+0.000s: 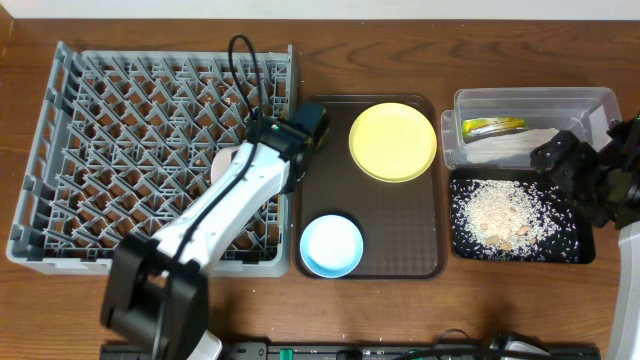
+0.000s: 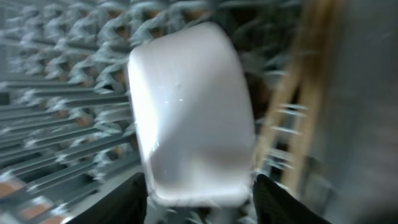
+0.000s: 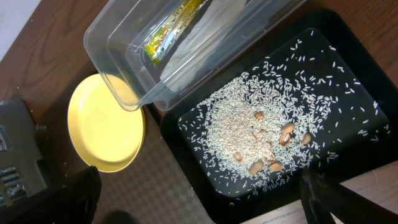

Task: Sort waste into correct bins and load items into the dishwasher
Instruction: 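Reach the left gripper to the light-blue bowl and grasp its rim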

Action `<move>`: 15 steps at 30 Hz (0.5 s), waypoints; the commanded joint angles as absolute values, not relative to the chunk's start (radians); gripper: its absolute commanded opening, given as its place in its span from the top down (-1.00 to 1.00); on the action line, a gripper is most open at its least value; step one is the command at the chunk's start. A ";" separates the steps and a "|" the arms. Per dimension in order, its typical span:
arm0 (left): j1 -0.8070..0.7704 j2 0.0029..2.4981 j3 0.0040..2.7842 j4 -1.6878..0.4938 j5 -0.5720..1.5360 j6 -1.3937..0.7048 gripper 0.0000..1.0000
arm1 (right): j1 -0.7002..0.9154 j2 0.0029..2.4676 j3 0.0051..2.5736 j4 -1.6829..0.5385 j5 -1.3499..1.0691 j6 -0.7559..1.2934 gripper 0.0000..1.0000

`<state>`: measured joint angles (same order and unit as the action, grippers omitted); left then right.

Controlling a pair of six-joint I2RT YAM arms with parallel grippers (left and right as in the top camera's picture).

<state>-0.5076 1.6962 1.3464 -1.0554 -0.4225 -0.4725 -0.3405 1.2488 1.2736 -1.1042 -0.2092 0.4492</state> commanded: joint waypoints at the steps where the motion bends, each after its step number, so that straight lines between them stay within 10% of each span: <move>1: -0.515 1.604 1.439 -1.005 -0.242 -0.402 -0.17 | -0.352 1.236 1.272 -1.106 -0.211 0.459 -0.99; 15: -0.523 1.641 1.423 -0.854 0.123 -0.383 0.14 | -0.352 1.236 1.272 -1.106 -0.211 0.459 -0.98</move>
